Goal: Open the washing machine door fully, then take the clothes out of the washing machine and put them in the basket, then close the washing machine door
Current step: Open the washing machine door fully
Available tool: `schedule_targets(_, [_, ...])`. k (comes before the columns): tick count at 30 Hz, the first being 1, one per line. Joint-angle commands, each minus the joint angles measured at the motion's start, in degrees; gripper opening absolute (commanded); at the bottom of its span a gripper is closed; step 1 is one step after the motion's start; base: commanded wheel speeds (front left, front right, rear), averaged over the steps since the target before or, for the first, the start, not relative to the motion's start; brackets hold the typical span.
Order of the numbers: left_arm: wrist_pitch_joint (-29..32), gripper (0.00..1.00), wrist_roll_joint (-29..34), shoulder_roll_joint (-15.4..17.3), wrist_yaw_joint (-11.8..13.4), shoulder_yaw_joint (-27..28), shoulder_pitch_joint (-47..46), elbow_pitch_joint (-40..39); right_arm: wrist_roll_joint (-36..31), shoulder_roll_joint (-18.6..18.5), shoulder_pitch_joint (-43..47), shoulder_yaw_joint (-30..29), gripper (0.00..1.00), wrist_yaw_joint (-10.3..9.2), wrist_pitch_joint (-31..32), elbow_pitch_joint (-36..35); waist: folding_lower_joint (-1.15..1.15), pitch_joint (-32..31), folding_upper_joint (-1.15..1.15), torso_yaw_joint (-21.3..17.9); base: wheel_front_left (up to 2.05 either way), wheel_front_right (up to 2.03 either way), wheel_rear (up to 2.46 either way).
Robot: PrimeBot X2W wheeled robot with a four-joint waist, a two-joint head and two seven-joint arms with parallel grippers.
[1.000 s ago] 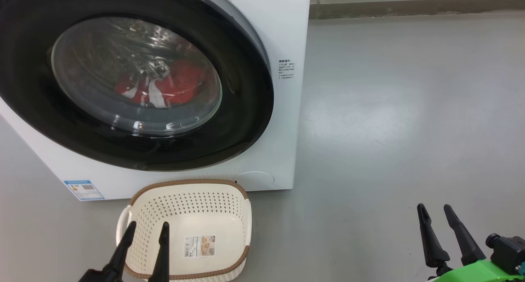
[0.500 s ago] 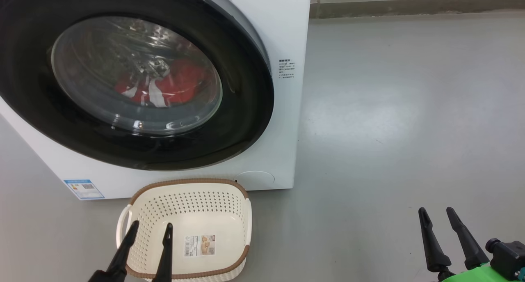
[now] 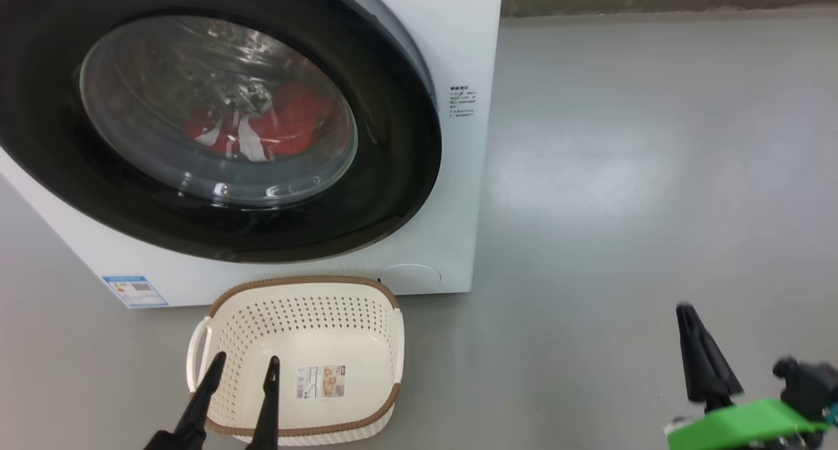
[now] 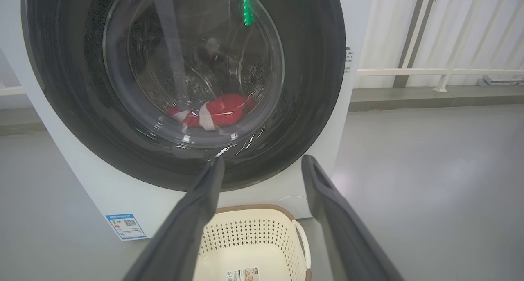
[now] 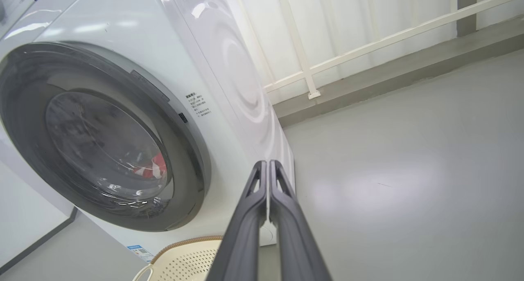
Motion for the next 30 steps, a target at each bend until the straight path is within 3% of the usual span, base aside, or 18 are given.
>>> schedule_targets(1, [-0.70, 1.00, -0.89, 0.47, 0.08, 1.40, -1.58, -1.53, 1.50, -0.36, -4.61, 2.07, 0.00, -0.04, -0.54, -1.75, 0.00, 0.72, 0.00, 0.37, 0.00, 0.00, 0.00])
schedule_targets(16, [-0.70, 1.00, -4.24, 0.47, 1.61, -4.24, -5.04, -2.17, 14.07, -1.08, -22.99, 5.44, 0.00, -0.04, -0.54, -0.57, 0.00, 5.87, 0.00, 6.99, 0.00, 0.00, 0.00])
schedule_targets(30, [-0.70, 1.00, -7.60, 0.47, 3.14, -8.48, -10.17, -2.71, 29.17, -10.95, -39.84, 14.81, 0.00, -0.04, 0.99, 5.24, 0.00, 13.24, 0.00, 14.61, 0.00, 0.00, 0.00])
